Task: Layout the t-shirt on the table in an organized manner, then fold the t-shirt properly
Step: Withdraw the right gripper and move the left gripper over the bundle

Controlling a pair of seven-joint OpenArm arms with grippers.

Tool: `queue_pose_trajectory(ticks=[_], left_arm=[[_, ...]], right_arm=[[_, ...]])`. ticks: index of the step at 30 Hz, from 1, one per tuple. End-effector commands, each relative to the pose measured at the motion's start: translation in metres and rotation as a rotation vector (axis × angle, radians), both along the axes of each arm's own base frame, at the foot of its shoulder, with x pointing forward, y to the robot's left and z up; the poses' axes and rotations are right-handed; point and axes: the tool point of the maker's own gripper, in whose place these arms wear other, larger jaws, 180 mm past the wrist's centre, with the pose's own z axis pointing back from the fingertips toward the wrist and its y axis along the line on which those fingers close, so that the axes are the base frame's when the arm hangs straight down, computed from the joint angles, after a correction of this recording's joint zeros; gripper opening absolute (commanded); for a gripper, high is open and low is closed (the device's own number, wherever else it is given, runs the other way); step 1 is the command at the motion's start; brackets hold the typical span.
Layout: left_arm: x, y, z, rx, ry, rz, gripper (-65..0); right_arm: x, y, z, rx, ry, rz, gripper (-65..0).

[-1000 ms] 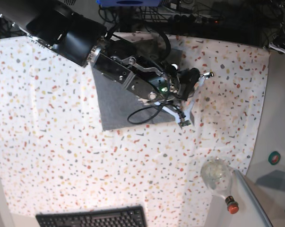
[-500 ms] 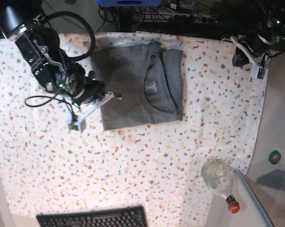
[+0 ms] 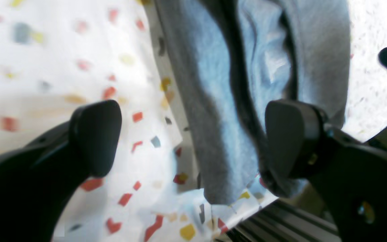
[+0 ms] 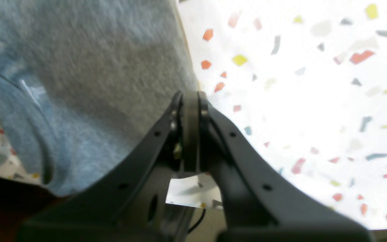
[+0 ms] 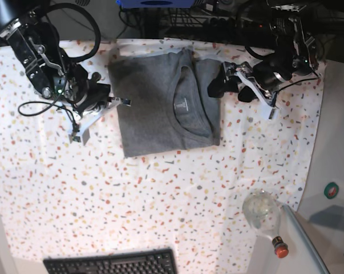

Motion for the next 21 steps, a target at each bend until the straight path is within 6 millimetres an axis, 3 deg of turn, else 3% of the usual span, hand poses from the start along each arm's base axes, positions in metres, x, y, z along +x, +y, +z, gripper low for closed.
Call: queue_pose_trajectory(ticks=[1, 6, 15, 17, 19, 21], left_arm=[[0.011, -0.008, 0.007, -0.038, -0.049, 0.005, 0.0], [0.015, -0.037, -0.011, -0.101, 0.003, -0.044, 0.0], [0.012, -0.071, -0.033, -0.153, 0.085, -0.123, 0.0], [0.014, -0.07, -0.037, -0.139, 0.113, -0.092, 0.0], [0.019, -0.071, -0.039, -0.127, 0.11, -0.058, -9.9], [0.021, -0.065, -0.043, -0.102, 0.115, -0.025, -28.1]], right_arm=[[0.01, -0.005, 0.008, -0.01, -0.041, 0.0, -65.0], [0.015, -0.014, 0.011, -0.014, -0.052, -0.03, -65.0], [0.027, -0.065, 0.017, -0.019, -0.198, -0.097, -65.0], [0.027, -0.079, 0.016, -0.006, -0.228, -0.108, -65.0], [0.026, -0.091, 0.013, 0.005, -0.233, -0.132, -65.0], [0.022, -0.106, 0.009, 0.004, -0.233, -0.146, -65.0]])
